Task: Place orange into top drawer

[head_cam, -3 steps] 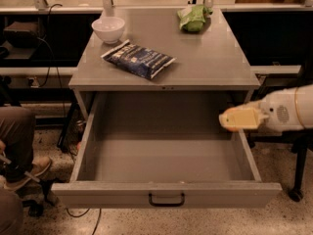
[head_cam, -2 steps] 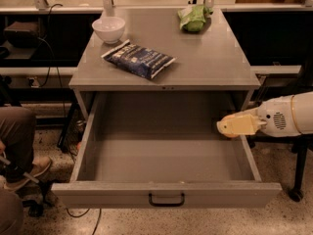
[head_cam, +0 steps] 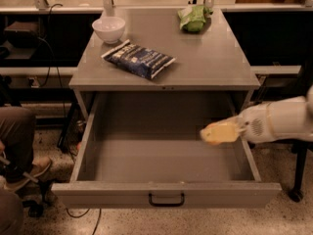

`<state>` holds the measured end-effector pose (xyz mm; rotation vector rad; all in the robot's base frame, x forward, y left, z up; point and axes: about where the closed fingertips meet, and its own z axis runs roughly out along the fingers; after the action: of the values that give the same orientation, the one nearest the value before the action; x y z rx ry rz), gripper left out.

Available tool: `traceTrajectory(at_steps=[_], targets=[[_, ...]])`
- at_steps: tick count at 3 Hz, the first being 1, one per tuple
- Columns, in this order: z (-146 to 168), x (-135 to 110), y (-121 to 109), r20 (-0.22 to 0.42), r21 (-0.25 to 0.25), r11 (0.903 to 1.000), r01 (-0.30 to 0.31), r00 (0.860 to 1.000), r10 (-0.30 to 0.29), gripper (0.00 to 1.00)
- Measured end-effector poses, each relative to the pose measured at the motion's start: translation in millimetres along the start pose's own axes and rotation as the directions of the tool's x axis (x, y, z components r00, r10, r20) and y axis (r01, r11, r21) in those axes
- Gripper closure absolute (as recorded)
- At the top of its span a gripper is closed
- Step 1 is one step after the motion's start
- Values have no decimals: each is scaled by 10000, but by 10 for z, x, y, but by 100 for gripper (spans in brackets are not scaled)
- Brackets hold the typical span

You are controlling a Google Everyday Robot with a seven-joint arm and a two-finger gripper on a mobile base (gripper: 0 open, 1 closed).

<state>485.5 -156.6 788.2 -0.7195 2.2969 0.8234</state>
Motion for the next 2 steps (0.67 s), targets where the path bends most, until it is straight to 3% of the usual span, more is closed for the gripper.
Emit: traceTrajectory(at_steps=[1, 2], targets=[[477, -7, 196, -126, -797, 9967, 141, 9998, -152, 100], [1082, -151, 513, 12, -1837, 9810, 620, 9980, -628, 100]])
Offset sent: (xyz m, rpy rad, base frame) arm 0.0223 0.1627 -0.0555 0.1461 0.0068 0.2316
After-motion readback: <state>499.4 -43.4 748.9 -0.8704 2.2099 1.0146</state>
